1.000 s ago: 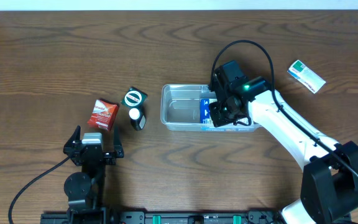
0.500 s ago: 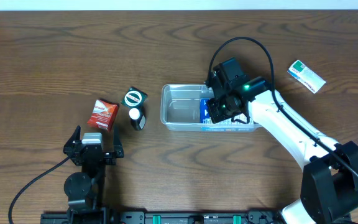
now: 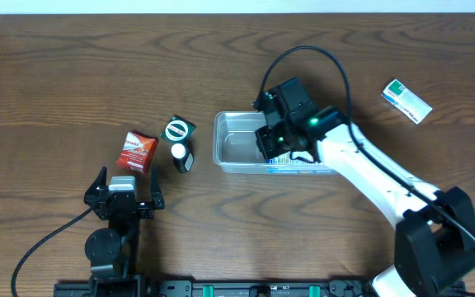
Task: Pack container
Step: 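Push blue box flat against container side with right gripper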
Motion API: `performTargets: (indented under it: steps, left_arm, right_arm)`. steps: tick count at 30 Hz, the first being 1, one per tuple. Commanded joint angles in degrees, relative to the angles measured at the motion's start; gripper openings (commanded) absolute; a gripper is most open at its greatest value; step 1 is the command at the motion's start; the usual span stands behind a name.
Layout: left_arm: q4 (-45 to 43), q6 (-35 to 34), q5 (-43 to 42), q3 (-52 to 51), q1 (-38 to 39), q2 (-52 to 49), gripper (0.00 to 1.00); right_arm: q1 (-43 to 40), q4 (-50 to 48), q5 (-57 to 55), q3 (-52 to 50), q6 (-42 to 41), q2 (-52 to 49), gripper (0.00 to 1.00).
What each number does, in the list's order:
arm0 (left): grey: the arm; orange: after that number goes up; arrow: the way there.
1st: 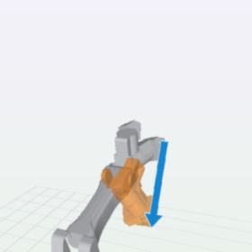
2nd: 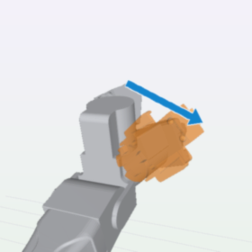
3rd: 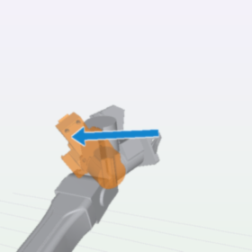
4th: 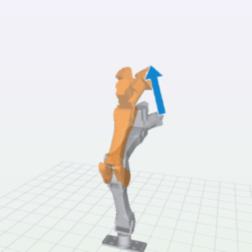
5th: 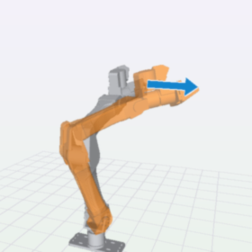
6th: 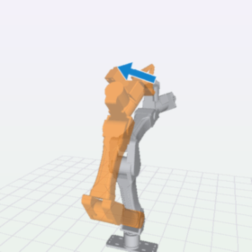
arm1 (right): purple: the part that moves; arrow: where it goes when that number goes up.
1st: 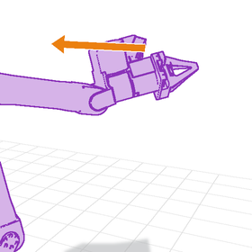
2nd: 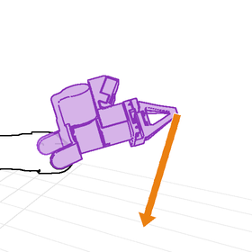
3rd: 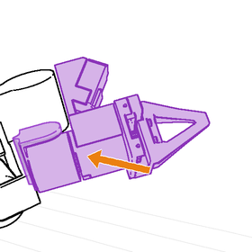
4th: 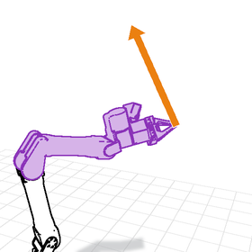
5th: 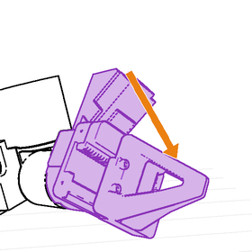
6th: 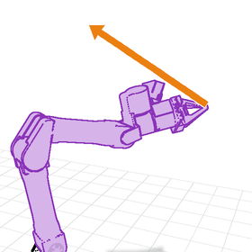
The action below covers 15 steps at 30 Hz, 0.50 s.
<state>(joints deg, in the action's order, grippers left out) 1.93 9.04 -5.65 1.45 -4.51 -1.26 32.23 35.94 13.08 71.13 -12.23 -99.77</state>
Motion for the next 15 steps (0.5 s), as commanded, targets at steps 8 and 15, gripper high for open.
performTargets:
  steps: [8,15]
  left_arm:
    - [1.46,0.35,-1.03,-1.22,-0.28,-0.09,0.98]
    - [1.46,0.35,-1.03,-1.22,-0.28,-0.09,0.98]
  right_arm:
    - [2.08,-4.90,-3.41,0.98,-9.29,-9.70,0.25]
    - [1.97,-5.46,-4.70,0.98,-9.64,-11.91,0.21]
